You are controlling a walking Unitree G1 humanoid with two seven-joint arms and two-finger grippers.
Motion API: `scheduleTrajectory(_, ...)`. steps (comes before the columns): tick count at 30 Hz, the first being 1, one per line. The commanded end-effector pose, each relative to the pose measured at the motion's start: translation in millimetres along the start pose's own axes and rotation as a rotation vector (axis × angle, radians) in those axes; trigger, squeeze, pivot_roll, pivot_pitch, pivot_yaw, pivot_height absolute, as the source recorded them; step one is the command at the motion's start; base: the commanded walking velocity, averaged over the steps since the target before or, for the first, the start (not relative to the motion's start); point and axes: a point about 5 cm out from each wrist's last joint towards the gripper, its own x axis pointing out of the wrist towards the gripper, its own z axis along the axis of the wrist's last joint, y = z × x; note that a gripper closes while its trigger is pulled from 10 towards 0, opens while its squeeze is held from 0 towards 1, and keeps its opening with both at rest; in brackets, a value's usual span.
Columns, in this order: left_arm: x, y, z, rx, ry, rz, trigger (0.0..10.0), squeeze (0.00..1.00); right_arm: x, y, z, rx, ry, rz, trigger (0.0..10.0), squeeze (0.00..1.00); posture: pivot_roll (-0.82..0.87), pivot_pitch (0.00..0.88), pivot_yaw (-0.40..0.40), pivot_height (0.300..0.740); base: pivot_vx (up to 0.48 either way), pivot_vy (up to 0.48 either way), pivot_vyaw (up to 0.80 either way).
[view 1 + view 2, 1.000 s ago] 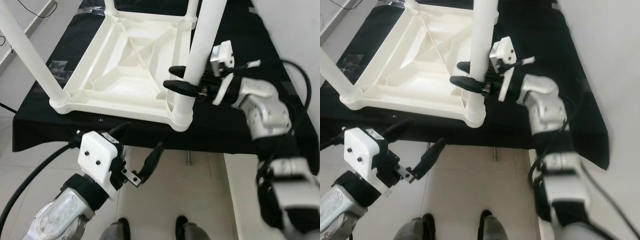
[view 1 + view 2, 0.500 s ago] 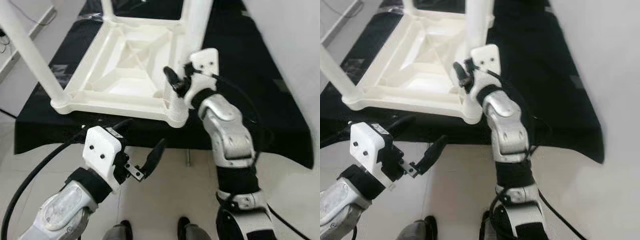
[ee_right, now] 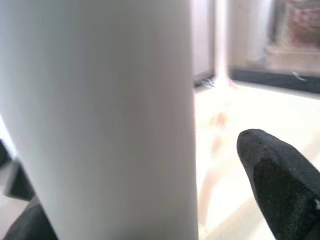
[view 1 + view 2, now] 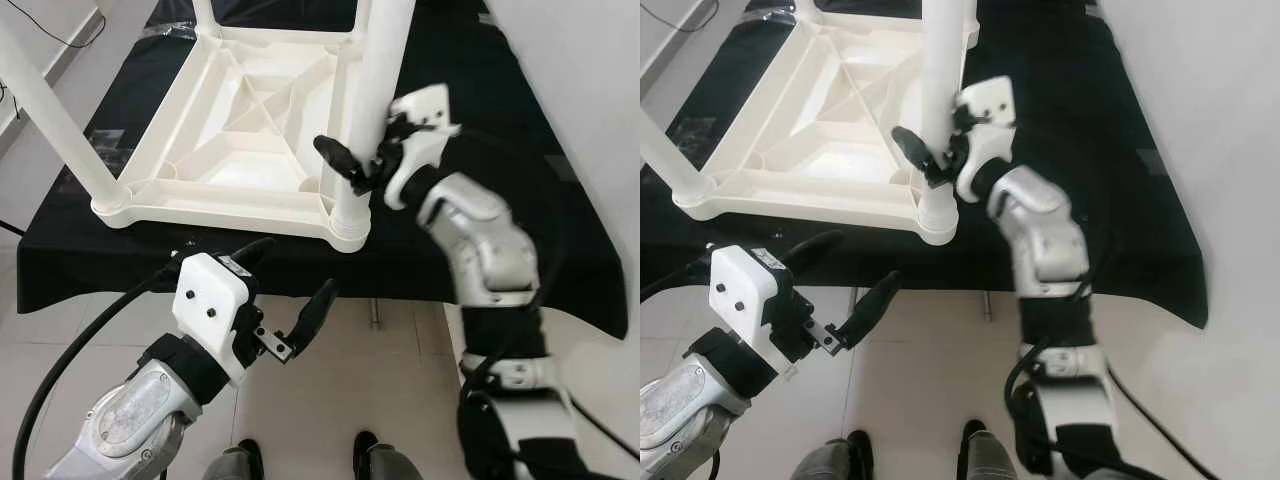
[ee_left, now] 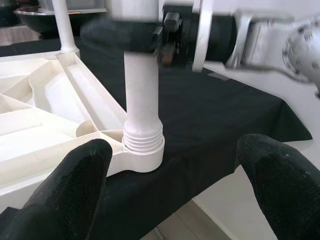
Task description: Building children table
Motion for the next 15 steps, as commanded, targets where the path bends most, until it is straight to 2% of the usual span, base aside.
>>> scheduleTrajectory(1, -2.6, -2.4, -2.1, -0.004, 0.008, 0.004, 10.0, 0.00, -3.0, -2.2, 2.5, -0.004, -0.030, 0.185, 10.0, 0.00, 0.09, 0.269, -0.045, 0.740, 0.000, 0.000, 0.00)
scheduleTrajectory(4, -5.6, -3.4, -1.7, -0.004, 0.014, 0.011, 10.0, 0.00, -6.0, -4.3, 5.4, 0.018, -0.026, 0.355, 10.0, 0.00, 0.11, 0.281, -0.048, 0.740, 0.000, 0.000, 0.00)
scheduleTrajectory(5, -6.5, -3.7, -1.6, -0.003, 0.018, 0.012, 10.0, 0.00, -5.9, -6.1, 6.4, 0.039, -0.025, 0.392, 10.0, 0.00, 0.11, 0.283, -0.048, 0.740, 0.000, 0.000, 0.00)
scheduleTrajectory(7, -6.5, -3.7, -1.6, -0.003, 0.018, 0.012, 10.0, 0.00, -5.9, -6.1, 6.4, 0.039, -0.025, 0.392, 10.0, 0.00, 0.11, 0.283, -0.048, 0.740, 0.000, 0.000, 0.00)
scheduleTrajectory(9, -9.1, -4.3, -1.1, -0.002, 0.025, 0.017, 10.0, 0.00, -5.9, -9.4, 8.7, 0.050, -0.013, 0.484, 10.0, 0.00, 0.13, 0.296, -0.051, 0.740, 0.000, 0.000, 0.00)
scheduleTrajectory(10, -10.4, -4.2, -1.0, -0.001, 0.029, 0.021, 10.0, 0.00, -6.0, -10.6, 9.6, 0.066, -0.009, 0.535, 6.0, 0.00, 0.13, 0.299, -0.050, 0.740, 0.000, 0.000, 0.00)
scheduleTrajectory(12, -11.2, -4.1, -1.0, 0.000, 0.032, 0.023, 10.0, 0.00, -6.3, -11.3, 10.2, 0.076, -0.008, 0.567, 6.0, 0.00, 0.13, 0.299, -0.050, 0.740, 0.000, 0.000, 0.00)
scheduleTrajectory(13, -12.0, -4.2, -0.7, 0.001, 0.034, 0.024, 10.0, 0.00, -5.6, -12.1, 11.4, 0.083, -0.010, 0.585, 0.0, 0.00, 0.14, 0.306, -0.050, 0.740, 0.000, 0.000, 0.00)
scheduleTrajectory(15, -12.6, -4.3, -0.5, 0.002, 0.035, 0.025, 10.0, 0.00, -5.7, -13.1, 12.1, 0.087, -0.012, 0.615, 0.0, 0.00, 0.14, 0.307, -0.050, 0.740, 0.000, 0.000, 0.00)
